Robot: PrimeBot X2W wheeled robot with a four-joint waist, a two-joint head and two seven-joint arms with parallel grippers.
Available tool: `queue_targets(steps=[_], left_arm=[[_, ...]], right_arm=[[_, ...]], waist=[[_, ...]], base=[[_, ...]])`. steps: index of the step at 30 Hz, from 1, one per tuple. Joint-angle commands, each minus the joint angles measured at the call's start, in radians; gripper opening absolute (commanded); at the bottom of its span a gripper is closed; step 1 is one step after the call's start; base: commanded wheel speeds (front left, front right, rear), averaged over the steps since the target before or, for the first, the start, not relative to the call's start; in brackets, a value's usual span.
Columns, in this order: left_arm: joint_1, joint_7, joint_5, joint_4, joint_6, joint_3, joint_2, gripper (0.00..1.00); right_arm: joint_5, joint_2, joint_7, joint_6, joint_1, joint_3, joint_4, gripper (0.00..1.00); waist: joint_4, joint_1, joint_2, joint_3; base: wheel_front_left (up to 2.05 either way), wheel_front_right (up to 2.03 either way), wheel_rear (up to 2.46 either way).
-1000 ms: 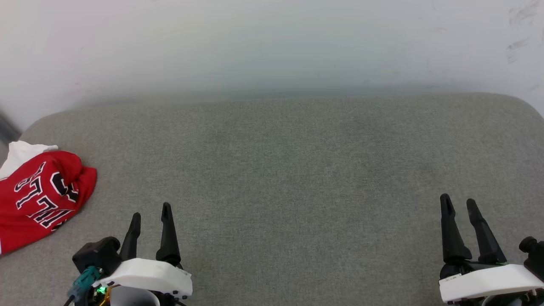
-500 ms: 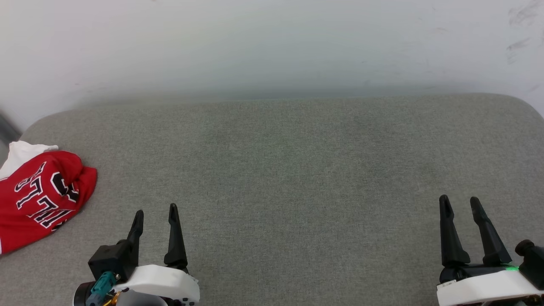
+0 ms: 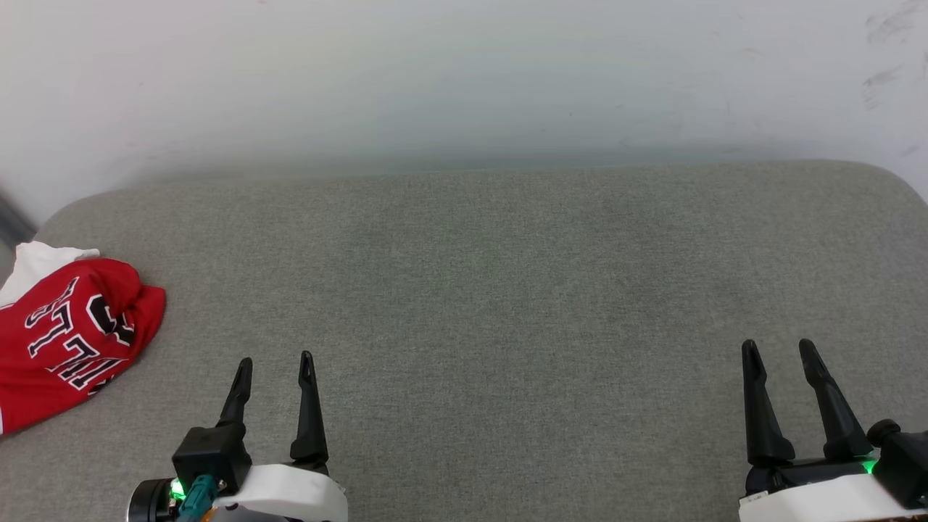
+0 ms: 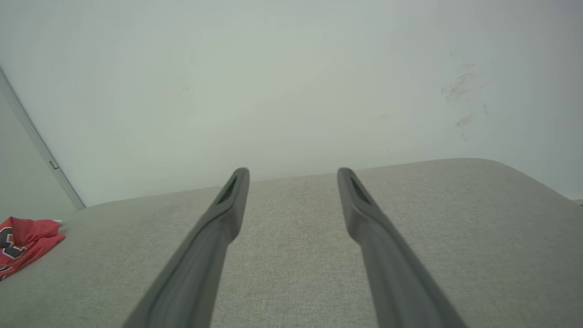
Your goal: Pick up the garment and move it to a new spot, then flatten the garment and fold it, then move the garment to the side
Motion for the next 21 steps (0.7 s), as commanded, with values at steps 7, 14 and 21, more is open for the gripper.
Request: queue_targets(steps=[7, 14, 21], left_arm=[[0.015, -0.022, 0.074, -0.001, -0.011, 0.011, -0.009, 1.00], [0.030, -0.035, 0.122, 0.009, -0.023, 0.024, -0.022, 1.00], [0.037, -0.048, 0.164, 0.015, -0.035, 0.046, -0.038, 1.00]], right_arm=[[-0.044, -0.002, -0.021, 0.000, 0.021, -0.003, -0.013, 1.00], [-0.078, -0.002, -0.033, 0.000, 0.030, -0.007, -0.021, 1.00], [-0.096, -0.002, -0.048, 0.000, 0.037, -0.007, -0.026, 1.00]], waist=[[0.002, 0.0000, 0.0000, 0.000], [0.001, 0.0000, 0.0000, 0.001], [0.002, 0.0000, 0.0000, 0.001]], base=[[0.00, 0.00, 0.00], [0.00, 0.00, 0.00], [0.00, 0.00, 0.00]])
